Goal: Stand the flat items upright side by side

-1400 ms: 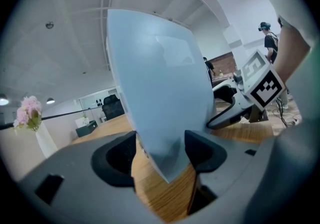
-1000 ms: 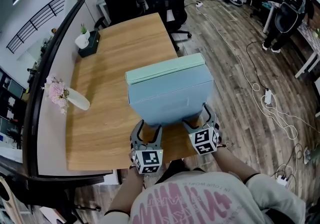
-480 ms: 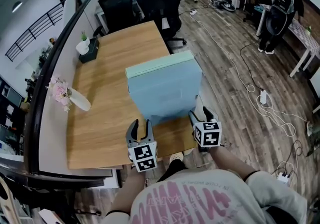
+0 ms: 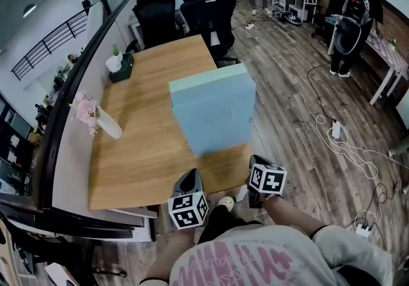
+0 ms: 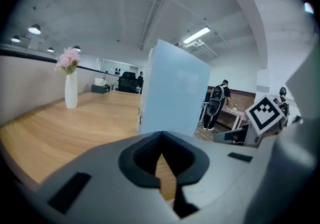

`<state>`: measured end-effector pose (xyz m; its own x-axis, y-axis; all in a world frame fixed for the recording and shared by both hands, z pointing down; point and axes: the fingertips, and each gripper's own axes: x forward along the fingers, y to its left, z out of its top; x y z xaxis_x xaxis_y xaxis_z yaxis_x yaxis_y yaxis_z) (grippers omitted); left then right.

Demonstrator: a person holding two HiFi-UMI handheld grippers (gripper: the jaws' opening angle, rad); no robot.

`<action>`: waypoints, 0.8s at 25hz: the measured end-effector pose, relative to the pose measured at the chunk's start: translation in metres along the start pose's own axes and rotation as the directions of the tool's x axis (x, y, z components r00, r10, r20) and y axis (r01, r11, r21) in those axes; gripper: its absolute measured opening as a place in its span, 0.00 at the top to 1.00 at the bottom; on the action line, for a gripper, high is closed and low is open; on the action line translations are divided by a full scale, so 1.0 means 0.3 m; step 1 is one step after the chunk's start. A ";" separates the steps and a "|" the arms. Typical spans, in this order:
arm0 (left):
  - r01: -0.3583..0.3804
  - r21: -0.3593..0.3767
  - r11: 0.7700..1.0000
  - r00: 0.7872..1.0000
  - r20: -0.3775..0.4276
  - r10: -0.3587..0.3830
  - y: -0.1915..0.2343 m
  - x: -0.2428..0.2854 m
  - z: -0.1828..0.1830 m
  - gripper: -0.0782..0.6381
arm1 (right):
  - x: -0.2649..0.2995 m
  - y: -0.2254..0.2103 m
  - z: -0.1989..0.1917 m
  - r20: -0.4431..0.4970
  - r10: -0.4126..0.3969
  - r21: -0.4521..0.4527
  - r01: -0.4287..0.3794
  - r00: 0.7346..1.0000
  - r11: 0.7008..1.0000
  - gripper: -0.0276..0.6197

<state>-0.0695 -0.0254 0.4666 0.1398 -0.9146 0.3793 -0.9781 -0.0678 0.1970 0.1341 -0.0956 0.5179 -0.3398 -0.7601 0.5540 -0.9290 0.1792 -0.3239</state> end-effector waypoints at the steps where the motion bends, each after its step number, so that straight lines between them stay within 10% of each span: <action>1: 0.002 -0.015 1.000 1.000 -0.002 -0.002 -0.010 -0.021 -0.009 0.88 | -0.019 0.020 -0.020 -0.007 0.019 0.005 -0.019 1.000 1.000 0.96; 12: 0.100 -0.062 0.993 0.989 0.113 -0.093 -0.061 -0.177 0.164 0.88 | -0.179 0.396 0.089 0.149 0.354 0.004 -0.359 0.923 0.933 0.96; 20: 0.154 -0.016 0.988 0.971 0.188 -0.148 0.072 -0.274 0.344 0.88 | -0.264 0.659 0.198 0.261 0.406 -0.090 -0.397 0.876 0.914 0.96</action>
<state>-0.1182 0.0073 0.3463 0.2519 -0.9529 0.1687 -0.9422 -0.2017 0.2677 -0.0138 -0.0371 0.3643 -0.6365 -0.7559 0.1534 -0.7271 0.5217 -0.4463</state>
